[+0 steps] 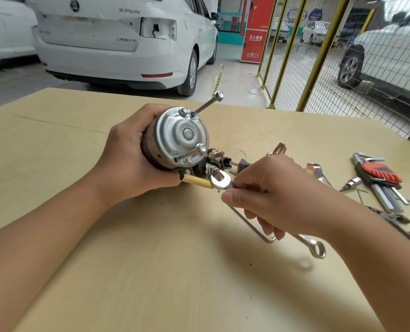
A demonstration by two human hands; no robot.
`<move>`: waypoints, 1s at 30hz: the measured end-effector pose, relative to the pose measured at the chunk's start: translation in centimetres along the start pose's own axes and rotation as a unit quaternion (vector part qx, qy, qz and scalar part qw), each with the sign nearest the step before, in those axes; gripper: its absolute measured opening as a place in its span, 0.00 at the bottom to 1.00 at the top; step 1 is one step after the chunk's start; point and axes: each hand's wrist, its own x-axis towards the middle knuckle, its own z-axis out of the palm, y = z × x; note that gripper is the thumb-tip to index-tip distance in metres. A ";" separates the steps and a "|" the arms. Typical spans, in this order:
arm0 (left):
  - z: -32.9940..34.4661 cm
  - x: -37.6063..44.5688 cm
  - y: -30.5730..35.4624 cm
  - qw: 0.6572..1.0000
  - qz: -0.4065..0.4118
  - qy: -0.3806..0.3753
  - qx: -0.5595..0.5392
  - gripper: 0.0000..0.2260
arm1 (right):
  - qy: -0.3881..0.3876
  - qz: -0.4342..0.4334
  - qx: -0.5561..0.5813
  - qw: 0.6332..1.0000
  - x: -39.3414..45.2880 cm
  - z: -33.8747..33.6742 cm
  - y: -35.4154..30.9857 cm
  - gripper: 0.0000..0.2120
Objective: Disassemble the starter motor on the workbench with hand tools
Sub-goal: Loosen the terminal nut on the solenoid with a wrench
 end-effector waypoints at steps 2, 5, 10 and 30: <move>0.0 0.0 0.0 1.000 0.001 0.001 0.002 0.37 | -0.004 0.033 0.031 0.999 -0.2 0.3 -0.5 0.21; 0.2 -0.1 0.1 1.000 -0.001 0.013 0.006 0.35 | 0.007 0.079 0.082 0.993 -0.4 0.9 -1.4 0.22; 0.6 -0.1 0.5 0.999 -0.007 0.038 0.027 0.36 | 0.069 0.122 0.140 0.980 -0.5 3.4 -3.1 0.23; -0.2 0.0 1.4 0.998 -0.051 0.011 0.044 0.36 | 0.111 0.072 0.136 0.982 0.8 3.2 -1.0 0.22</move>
